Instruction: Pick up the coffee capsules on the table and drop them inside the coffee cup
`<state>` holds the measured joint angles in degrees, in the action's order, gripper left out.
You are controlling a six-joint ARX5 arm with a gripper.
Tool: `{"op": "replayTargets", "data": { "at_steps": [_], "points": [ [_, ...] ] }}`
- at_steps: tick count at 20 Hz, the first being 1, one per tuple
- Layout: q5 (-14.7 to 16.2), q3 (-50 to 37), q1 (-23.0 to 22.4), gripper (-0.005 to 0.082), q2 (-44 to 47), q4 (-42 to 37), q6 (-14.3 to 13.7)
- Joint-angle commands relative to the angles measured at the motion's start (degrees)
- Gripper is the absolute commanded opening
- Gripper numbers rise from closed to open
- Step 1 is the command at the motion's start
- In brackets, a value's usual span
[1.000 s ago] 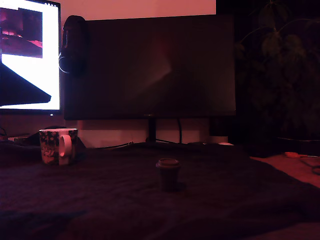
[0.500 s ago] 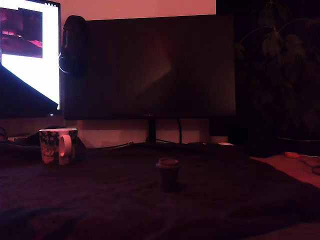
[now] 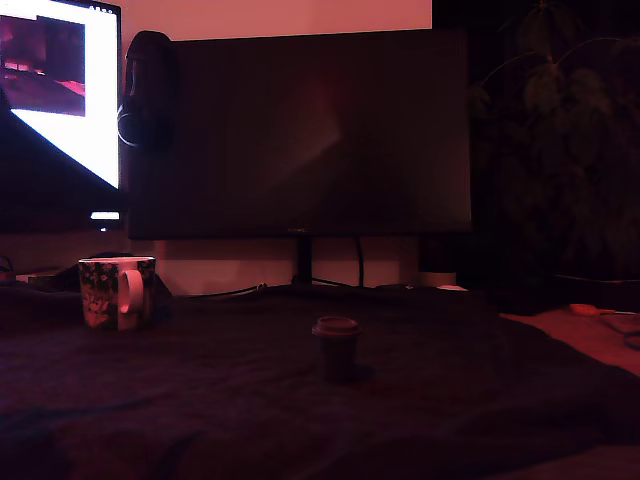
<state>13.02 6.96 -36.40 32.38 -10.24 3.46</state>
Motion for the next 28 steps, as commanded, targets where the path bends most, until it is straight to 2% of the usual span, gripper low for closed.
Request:
{"op": "replayTargets", "data": {
  "at_steps": [1,8,19,26,28],
  "points": [
    [0.07,-0.87,-0.63,0.0629,1.66,-2.89,-0.5],
    [0.04,-0.87,-2.84,0.0629,12.7,-14.51,-1.2],
    [0.09,-0.87,-3.52,0.0629,33.27,-34.71,-1.55],
    [1.25,-0.85,-3.52,0.0629,43.95,-44.65,-1.49],
    [1.62,-0.7,-3.52,0.0629,44.94,-45.16,-1.49]
  ]
}}
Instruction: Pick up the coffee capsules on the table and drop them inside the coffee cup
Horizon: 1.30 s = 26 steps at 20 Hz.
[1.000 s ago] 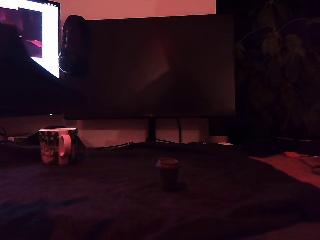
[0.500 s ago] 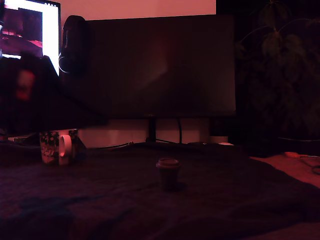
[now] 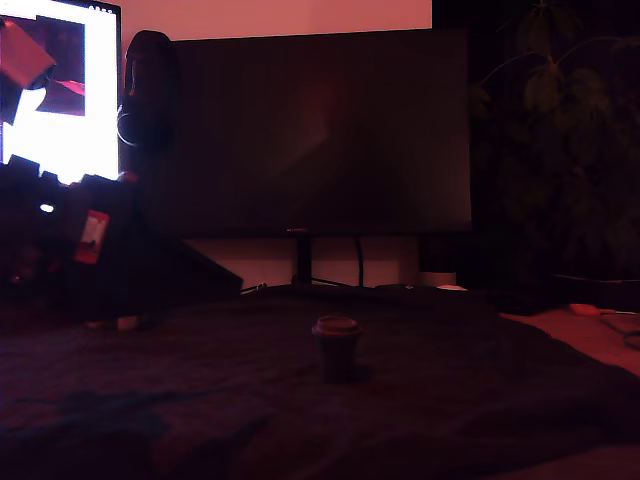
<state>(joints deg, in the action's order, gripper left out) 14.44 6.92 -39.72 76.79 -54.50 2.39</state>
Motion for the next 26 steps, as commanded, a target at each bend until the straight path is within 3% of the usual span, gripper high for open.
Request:
{"op": "replayTargets", "data": {
  "at_steps": [1,26],
  "points": [
    [0.2,-0.44,-0.2,0.0629,0.85,-0.87,-0.42],
    [0.61,13.0,-2.08,0.0625,19.58,-0.39,-1.14]
  ]
}}
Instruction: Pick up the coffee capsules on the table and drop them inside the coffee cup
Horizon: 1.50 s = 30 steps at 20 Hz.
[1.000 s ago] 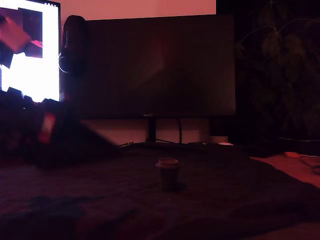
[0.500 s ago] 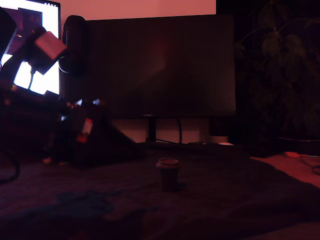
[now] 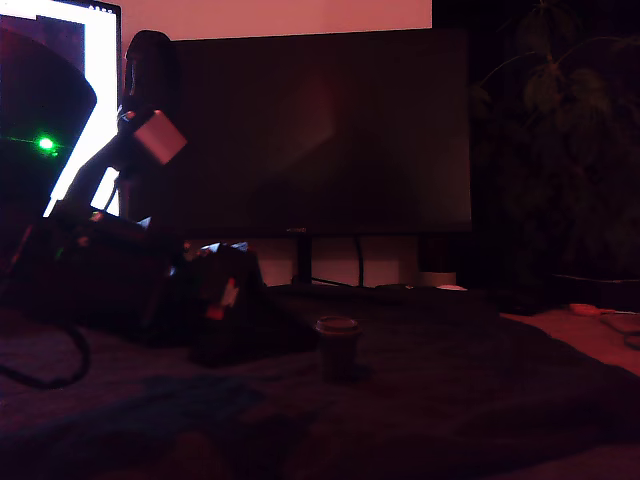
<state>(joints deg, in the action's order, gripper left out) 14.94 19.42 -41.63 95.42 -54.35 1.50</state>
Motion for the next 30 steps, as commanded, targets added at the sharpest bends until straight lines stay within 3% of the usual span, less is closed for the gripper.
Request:
{"op": "replayTargets", "data": {
  "at_steps": [1,24,26,30],
  "points": [
    [0.2,0.9,-0.17,0.0625,1.6,-0.52,-0.24],
    [1.14,14.14,-0.2,0.0621,11.89,8.31,-0.02],
    [1.14,14.58,-0.17,0.0587,11.89,9.66,-0.02],
    [1.14,15.06,-0.17,0.0428,11.89,11.47,0.0]
  ]
}}
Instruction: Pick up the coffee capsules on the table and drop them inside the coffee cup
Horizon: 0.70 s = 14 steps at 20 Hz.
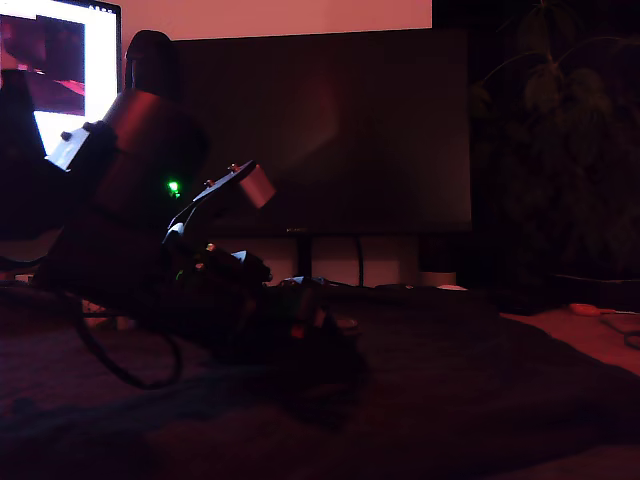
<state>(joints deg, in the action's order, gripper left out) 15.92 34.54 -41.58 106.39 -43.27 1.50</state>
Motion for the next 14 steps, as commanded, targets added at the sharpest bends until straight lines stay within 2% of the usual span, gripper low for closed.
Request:
{"op": "replayTargets", "data": {
  "at_steps": [1,4,6,9,14],
  "points": [
    [0.15,0.07,-0.22,0.0378,0.92,0.44,0.0],
    [0.17,0.09,-0.22,0.0239,0.92,0.42,0.02],
    [0.35,0.09,-0.22,0.0194,0.92,0.42,0.07],
    [1.36,0.09,-0.22,0.0162,0.85,0.39,0.92],
    [3.28,0.09,-0.15,0.0162,-0.46,2.08,1.68]
  ]
}}
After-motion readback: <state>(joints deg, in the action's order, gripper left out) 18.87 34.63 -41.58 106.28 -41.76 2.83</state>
